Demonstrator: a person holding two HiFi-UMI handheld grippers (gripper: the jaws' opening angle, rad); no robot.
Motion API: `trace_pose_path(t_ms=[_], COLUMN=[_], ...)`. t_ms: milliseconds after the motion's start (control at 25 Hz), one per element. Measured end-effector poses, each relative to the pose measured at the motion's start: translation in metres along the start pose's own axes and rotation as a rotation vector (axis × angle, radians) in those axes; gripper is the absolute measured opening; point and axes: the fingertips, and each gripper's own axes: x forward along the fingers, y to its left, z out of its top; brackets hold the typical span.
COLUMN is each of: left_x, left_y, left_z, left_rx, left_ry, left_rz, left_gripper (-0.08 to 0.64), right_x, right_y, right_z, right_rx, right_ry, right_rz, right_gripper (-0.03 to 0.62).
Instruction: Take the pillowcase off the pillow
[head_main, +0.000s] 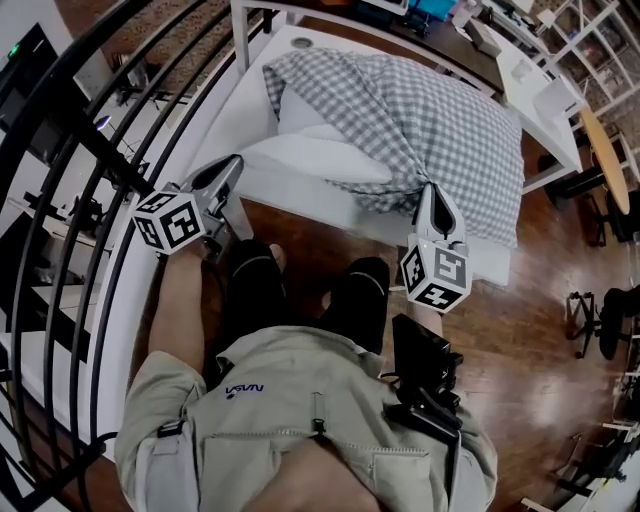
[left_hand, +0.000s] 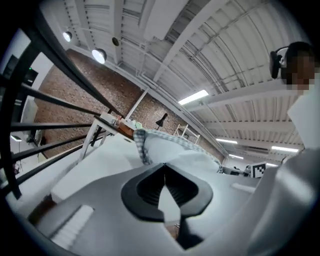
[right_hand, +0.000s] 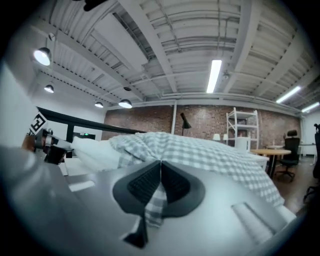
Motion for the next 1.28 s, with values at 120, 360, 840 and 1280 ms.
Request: trace_pose_path(t_ms=[120, 360, 840, 1280], left_x=[-0.002, -0.019, 0.081, 0.139], left_y=[0.004, -0.045, -0.027, -0.025], left_z=[-0.031, -0.036, 0.025, 0.012], left_rx=[-0.053, 0.093, 0.21, 0.146], left_ry=[0.056, 0.137, 0.124, 0.183], left_rz=[-0.015, -0.153, -0.063, -0.133], left_gripper=[0.009, 0.039, 0.221, 0.238], right_x=[0.005, 0.009, -0.016, 0.102], right_y=[-0.007, 0.011, 0.057, 0.143], right_z=[-0.028, -0.057, 0.04, 0.121], right_rx=[-0.022, -0.035, 0.029, -0.221], right_ry=[0.083, 0.141, -0.04, -0.028], right_rz=[0.014, 0.093, 0.365, 0.584], right_gripper=[0.008, 0.009, 0.072, 0.163])
